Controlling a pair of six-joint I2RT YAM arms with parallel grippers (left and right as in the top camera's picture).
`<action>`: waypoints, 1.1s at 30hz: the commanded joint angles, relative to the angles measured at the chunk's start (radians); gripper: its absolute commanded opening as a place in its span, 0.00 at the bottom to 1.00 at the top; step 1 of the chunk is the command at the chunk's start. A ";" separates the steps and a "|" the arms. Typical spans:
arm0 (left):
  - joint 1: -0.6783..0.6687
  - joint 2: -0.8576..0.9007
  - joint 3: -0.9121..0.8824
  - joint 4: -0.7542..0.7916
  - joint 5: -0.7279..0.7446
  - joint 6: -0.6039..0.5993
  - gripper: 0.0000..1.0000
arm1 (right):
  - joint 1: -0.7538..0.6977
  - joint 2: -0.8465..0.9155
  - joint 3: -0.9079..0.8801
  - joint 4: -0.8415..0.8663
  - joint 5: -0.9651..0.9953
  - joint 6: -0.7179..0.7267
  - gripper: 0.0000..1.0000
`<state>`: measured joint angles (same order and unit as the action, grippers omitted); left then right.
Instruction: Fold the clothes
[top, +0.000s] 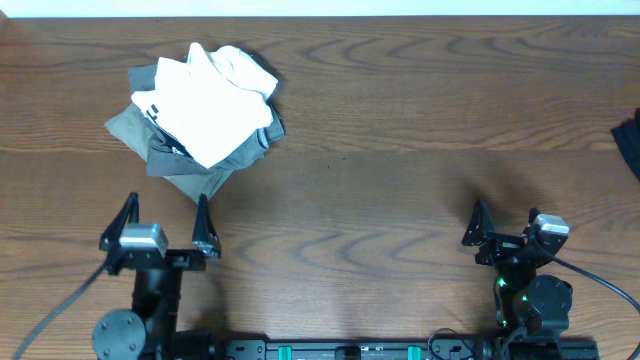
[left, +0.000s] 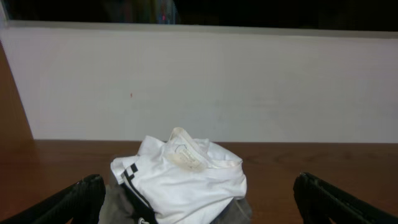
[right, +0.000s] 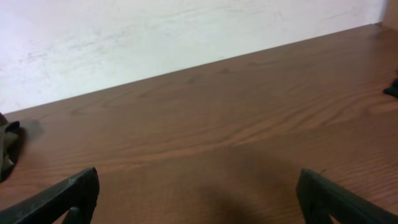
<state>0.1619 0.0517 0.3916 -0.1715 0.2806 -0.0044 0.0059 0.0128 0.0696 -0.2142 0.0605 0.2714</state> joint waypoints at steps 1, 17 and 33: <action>-0.008 -0.050 -0.037 0.010 -0.014 -0.016 0.98 | 0.008 -0.006 -0.005 0.001 0.003 0.013 0.99; -0.112 -0.050 -0.359 0.100 -0.087 -0.016 0.98 | 0.008 -0.006 -0.005 0.001 0.003 0.013 0.99; -0.161 -0.048 -0.388 0.121 -0.091 -0.005 0.98 | 0.008 -0.006 -0.005 0.001 0.003 0.013 0.99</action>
<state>0.0044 0.0120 0.0338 -0.0395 0.1955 -0.0040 0.0059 0.0120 0.0689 -0.2127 0.0605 0.2718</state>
